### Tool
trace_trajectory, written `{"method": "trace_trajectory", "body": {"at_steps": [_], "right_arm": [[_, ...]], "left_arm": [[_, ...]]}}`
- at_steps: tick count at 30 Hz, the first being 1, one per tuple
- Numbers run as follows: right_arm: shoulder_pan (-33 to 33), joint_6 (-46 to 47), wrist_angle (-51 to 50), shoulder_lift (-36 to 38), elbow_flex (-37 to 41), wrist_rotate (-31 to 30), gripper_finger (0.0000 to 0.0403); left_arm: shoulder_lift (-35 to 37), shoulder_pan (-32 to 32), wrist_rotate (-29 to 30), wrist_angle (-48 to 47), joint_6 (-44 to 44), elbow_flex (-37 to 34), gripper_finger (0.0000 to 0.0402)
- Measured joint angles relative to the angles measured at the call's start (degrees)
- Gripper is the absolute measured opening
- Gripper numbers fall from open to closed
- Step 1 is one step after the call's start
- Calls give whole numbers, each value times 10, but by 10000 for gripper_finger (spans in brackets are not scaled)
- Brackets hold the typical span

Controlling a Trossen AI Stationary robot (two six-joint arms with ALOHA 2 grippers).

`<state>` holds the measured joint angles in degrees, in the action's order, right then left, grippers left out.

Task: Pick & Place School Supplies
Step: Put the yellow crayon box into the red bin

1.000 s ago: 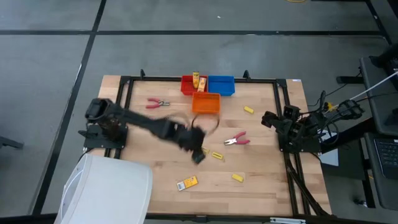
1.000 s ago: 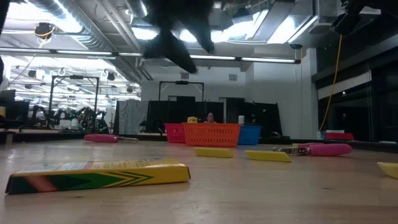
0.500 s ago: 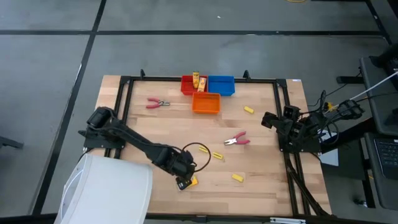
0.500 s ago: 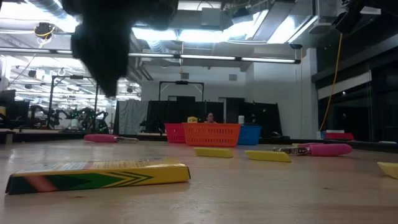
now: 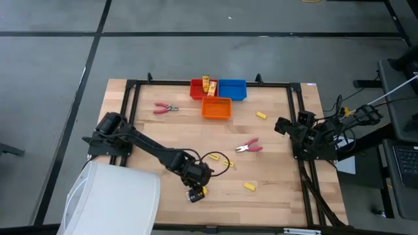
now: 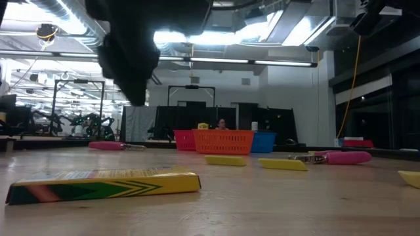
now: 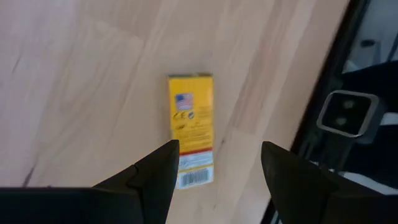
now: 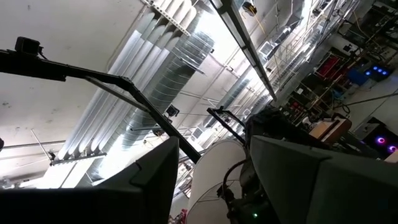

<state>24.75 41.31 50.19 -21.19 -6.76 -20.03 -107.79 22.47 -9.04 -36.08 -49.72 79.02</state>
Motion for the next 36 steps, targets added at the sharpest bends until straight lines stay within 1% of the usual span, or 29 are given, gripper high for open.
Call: {"method": "trace_trajectory", "body": {"at_steps": [4,12,16,19,28,31,33,34,36], "right_arm": [[0,0,0,0,0,6,205],[0,2,-1,0,0,24,205],[0,4,-1,0,0,32,205],[0,5,-1,0,0,37,205],[0,17,-1,0,0,62,205],[0,17,-1,0,0,62,205],[0,18,-1,0,0,62,205],[0,19,-1,0,0,62,205],[0,20,-1,0,0,66,205]], "left_arm": [[-11,-6,-8,9,9,1,224],[-68,-12,-95,21,8,0,224],[-100,-12,-121,17,-3,27,224],[-127,-12,-123,-14,0,67,224],[-203,-12,-131,-43,7,174,221],[-212,-12,-128,-50,8,182,221],[-212,-12,-110,-70,4,182,221],[-213,-13,-89,-83,0,181,221],[-213,-17,-80,-92,-4,181,221]]}}
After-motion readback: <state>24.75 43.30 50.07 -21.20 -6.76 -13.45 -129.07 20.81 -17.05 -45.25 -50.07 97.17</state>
